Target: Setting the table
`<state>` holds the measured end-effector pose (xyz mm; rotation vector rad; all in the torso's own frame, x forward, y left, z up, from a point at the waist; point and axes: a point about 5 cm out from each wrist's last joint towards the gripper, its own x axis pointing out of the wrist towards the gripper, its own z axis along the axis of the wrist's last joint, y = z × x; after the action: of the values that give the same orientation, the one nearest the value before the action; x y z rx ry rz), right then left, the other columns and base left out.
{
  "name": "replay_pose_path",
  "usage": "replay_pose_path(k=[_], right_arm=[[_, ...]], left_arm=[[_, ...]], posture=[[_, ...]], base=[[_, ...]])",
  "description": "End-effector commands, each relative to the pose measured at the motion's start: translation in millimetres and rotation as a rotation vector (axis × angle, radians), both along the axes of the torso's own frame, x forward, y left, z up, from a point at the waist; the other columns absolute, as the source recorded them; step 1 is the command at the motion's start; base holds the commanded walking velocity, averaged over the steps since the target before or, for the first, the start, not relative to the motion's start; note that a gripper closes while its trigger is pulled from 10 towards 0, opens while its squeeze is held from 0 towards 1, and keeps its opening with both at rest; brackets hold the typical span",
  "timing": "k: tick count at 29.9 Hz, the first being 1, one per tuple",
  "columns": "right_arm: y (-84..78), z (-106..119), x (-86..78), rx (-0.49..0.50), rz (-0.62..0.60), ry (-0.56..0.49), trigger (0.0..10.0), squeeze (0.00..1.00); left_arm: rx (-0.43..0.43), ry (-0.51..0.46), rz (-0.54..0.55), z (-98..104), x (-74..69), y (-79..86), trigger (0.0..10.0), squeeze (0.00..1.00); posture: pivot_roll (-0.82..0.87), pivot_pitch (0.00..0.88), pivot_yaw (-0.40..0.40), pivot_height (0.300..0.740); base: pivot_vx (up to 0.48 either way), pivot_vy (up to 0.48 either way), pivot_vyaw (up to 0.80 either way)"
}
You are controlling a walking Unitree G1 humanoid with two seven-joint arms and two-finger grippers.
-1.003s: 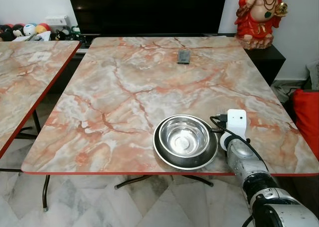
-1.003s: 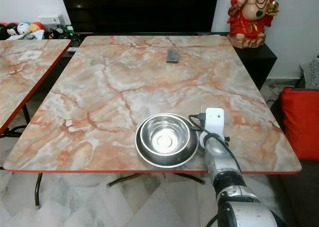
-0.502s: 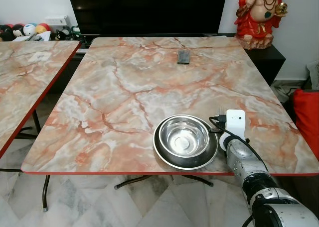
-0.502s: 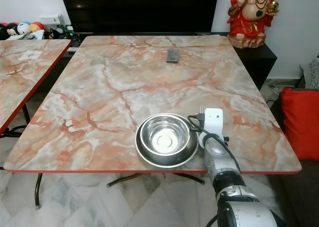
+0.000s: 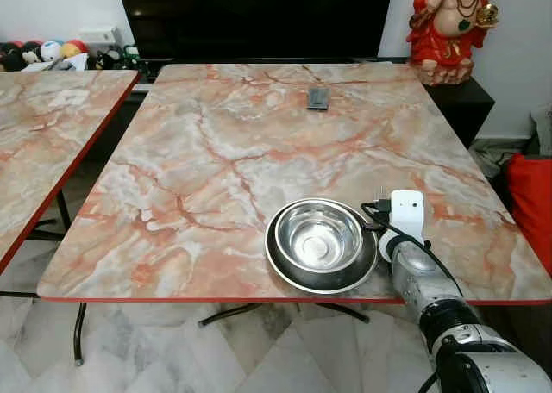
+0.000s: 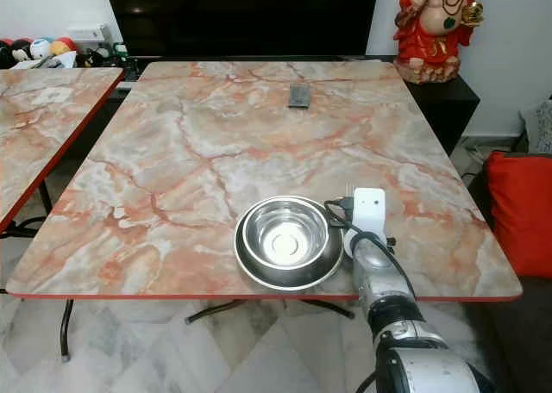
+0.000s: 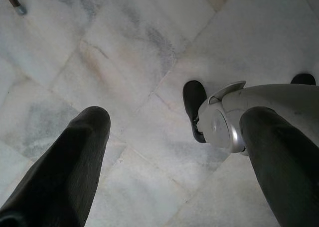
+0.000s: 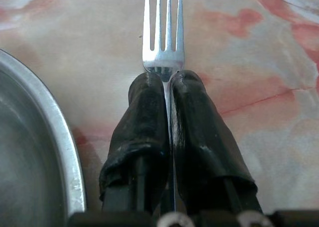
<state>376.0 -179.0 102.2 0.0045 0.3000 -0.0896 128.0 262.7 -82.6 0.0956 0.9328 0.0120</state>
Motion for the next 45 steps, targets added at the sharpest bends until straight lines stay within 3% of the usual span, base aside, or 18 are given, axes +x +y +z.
replay_pose_path(k=[1,3,4,6,7,8,9,11,12,13,14,36,45], right_arm=[[5.3,1,1.4,-0.005,0.019,0.001,10.0,0.07],[5.7,1,1.4,-0.004,0.020,0.001,10.0,0.07],[5.9,1,1.5,-0.004,0.021,0.002,10.0,0.18],[5.7,1,1.5,-0.005,0.020,0.002,10.0,0.21],[5.7,1,1.6,-0.004,0.020,0.002,10.0,0.35],[5.6,1,1.6,-0.004,0.020,0.002,10.0,0.64],[5.5,1,1.6,-0.005,0.021,0.002,10.0,0.81],[5.2,1,1.6,-0.011,0.020,0.002,10.0,0.76],[5.0,1,1.6,-0.013,0.020,0.002,10.0,0.32],[4.8,1,1.6,-0.014,0.020,0.002,10.0,0.32],[4.6,1,1.6,-0.016,0.020,0.002,10.0,0.00],[3.3,13,5.9,0.022,-0.015,-0.069,10.0,0.00],[-6.3,41,10.5,0.044,-0.080,-0.273,10.0,0.00]], left_arm=[[0.010,0.037,-0.008,-2,-7.6,2.7,10.0,0.00],[0.010,0.037,-0.008,-2,-7.6,2.7,10.0,0.00],[0.009,0.037,-0.008,-2,-7.6,2.7,10.0,0.00],[0.009,0.036,-0.008,-2,-7.5,2.5,10.0,0.00],[0.009,0.036,-0.008,-2,-7.5,2.4,10.0,0.00],[0.009,0.036,-0.009,-2,-7.4,2.4,10.0,0.00],[0.009,0.037,-0.009,-2,-7.4,2.3,10.0,0.00],[0.010,0.037,-0.010,-2,-7.4,2.1,10.0,0.00],[0.010,0.038,-0.010,-2,-7.4,2.0,10.0,0.00],[0.009,0.038,-0.010,-2,-7.4,1.9,10.0,0.00],[0.009,0.037,-0.010,-2,-7.4,1.7,10.0,0.00],[0.007,0.037,-0.010,-3,-7.3,1.3,10.0,0.00],[0.006,0.036,-0.011,-2,-7.2,1.5,10.0,0.00]], posture=[[0.02,0.105,0.033,0.740],[0.02,0.103,0.033,0.740],[0.02,0.103,0.033,0.740],[0.02,0.102,0.032,0.740],[0.02,0.102,0.032,0.740],[0.02,0.102,0.032,0.740],[0.02,0.101,0.031,0.740],[0.02,0.100,0.030,0.740],[0.02,0.100,0.030,0.740],[0.02,0.099,0.030,0.740],[0.02,0.099,0.029,0.740],[0.02,0.094,0.031,0.740],[0.01,0.095,0.030,0.740]], base=[[0.000,0.000,0.00],[0.000,0.000,0.00],[0.000,0.000,0.00],[0.000,0.000,0.00],[0.000,0.000,0.00],[0.000,0.000,0.00],[0.000,0.000,0.00],[0.000,0.000,0.00],[0.000,0.000,0.00],[0.000,0.000,0.00],[0.000,0.000,0.00],[0.000,0.000,0.00],[0.000,0.000,0.00]])
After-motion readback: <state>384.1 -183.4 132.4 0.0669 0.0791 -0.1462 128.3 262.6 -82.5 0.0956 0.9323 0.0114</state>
